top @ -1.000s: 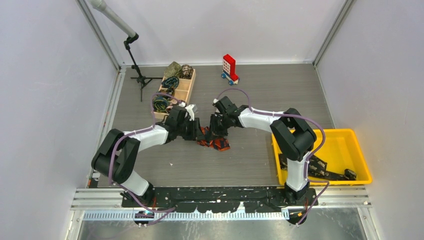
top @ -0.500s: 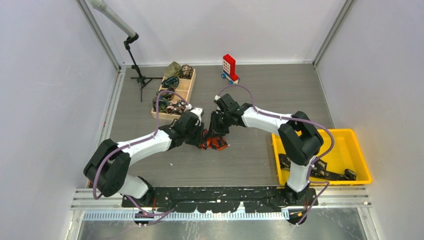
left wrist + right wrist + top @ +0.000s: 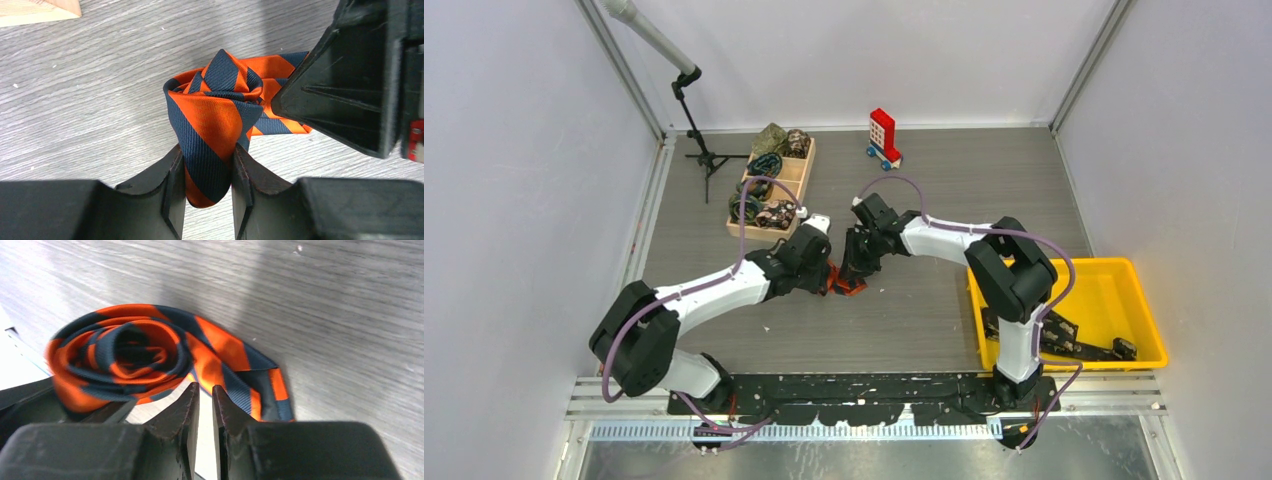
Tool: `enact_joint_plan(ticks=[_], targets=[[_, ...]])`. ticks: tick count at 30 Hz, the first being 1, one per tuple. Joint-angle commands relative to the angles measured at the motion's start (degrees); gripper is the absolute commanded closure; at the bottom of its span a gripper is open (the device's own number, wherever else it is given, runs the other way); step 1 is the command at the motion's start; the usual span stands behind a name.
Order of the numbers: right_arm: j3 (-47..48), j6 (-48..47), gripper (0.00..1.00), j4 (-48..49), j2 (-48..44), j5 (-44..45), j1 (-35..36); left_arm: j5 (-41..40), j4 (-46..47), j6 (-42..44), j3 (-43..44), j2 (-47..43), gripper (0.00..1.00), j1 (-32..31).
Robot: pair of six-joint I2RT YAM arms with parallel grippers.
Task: Roll the ties
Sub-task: Roll the tie at the center of the board.
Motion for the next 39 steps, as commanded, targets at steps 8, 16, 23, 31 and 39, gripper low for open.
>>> enact_joint_plan(ticks=[8,16,23,31,39], targets=[[-3.5,1.4,0.80,5.1,3.5,0.5,0.9,-3.1,0.1,-1.3,2.3,-1.4,0.78,-0.2],[-6.0,2.6,0.80,5.9,2.8,0.4,2.1,-6.4,-1.3,0.7,4.4,-0.4,0.78,-0.2],[-5.5,2.2,0.80,4.4,1.0,0.8,2.6,-11.8,-1.6,3.0,5.0,1.6,0.78,-2.1],[-4.7,0.6,0.80,0.8,-3.9,1.5,0.7,-20.4,-1.8,6.2,5.3,5.6,0.78,-6.2],[-8.0,-0.9,0.79,-2.0,-11.9,1.0,-6.4,-28.0,-2.8,6.5,6.8,7.8,0.79,-10.3]])
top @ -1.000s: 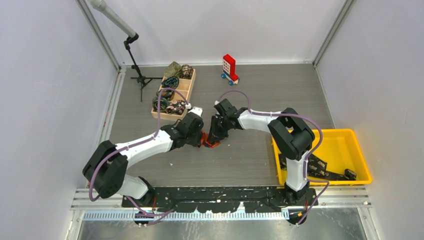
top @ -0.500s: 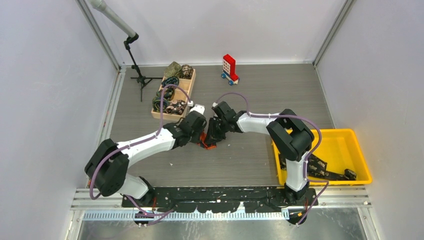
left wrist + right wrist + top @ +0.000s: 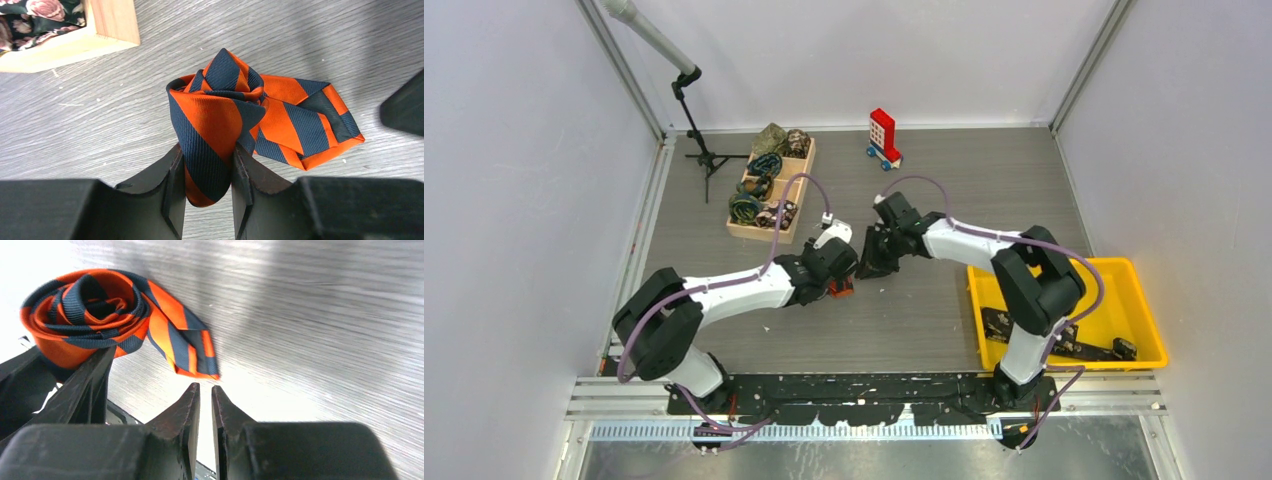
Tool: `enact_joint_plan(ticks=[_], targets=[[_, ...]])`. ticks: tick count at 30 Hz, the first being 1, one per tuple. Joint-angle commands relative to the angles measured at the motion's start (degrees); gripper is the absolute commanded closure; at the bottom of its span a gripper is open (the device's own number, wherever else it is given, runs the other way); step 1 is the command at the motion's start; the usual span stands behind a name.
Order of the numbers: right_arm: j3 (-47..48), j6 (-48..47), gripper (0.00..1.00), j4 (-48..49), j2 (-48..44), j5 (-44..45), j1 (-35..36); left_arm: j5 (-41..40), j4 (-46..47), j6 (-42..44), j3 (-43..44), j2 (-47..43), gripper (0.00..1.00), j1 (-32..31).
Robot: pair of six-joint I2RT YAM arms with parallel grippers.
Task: Roll the ties
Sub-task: Roll the tie at the center of the board.
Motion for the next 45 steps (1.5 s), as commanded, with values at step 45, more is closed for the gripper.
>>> enact_joint_plan(ticks=[45], targets=[[-5.5,-3.4,0.79,-4.6,-14.3,0.2,-11.1,-15.3,-13.3,1.3,17.3,22.9,0.46,-15.5]])
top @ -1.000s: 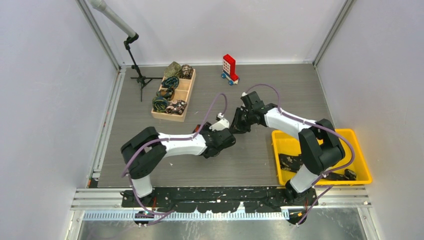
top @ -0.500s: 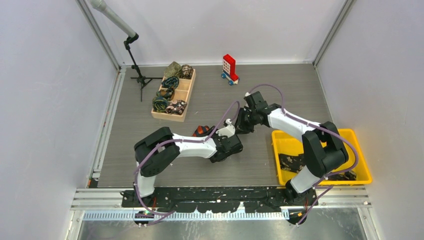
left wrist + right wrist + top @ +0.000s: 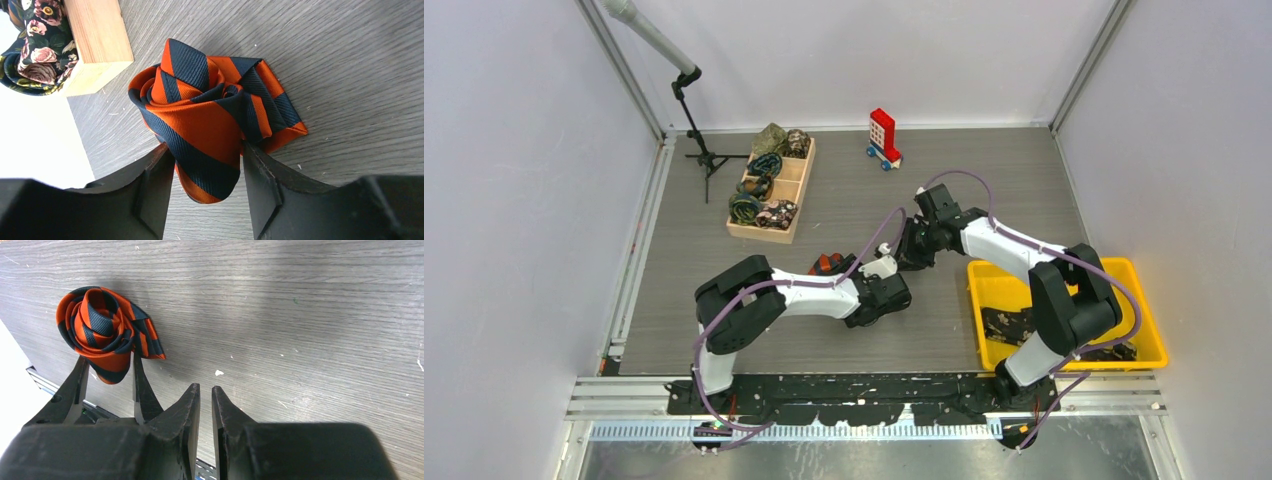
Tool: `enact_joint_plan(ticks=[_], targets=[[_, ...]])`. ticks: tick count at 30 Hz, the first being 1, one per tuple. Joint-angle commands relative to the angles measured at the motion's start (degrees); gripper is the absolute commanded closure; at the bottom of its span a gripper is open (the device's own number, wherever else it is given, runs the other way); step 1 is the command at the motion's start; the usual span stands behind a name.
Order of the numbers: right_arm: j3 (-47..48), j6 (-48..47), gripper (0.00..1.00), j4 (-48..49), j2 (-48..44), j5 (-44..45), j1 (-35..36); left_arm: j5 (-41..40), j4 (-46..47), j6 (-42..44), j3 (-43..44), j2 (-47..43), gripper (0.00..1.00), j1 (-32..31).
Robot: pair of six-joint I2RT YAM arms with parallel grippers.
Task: Roll the ties
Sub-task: Roll the tie at the center of the board.
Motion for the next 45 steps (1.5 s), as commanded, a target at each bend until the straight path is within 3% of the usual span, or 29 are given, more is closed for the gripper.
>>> enact_joint_plan(ticks=[1,16,25,32,39,45], targets=[[1.0,-0.1,0.79,2.1,-2.5,-1.0,0.4,4.0,-0.3,1.3,1.8,-0.2,0.44,-0.9],[4.3,0.1,0.79,0.9,-1.9,-0.9,0.3,8.3,-1.7,1.8,4.3,-4.7,0.28,-0.9],[7.1,0.5,0.78,0.4,-1.5,-1.5,0.3,11.1,-2.0,2.3,5.1,-7.6,0.26,-0.8],[9.5,1.2,0.71,0.1,-1.0,-3.1,1.3,17.7,-4.8,2.1,7.2,-11.3,0.26,-0.3],[14.7,1.8,0.65,-0.4,1.0,-3.3,6.2,25.1,-6.6,-1.6,2.8,-24.3,0.27,4.0],[20.4,2.8,0.67,-0.3,5.3,-3.0,11.2,29.5,-7.2,-5.7,-5.8,-36.7,0.29,12.5]])
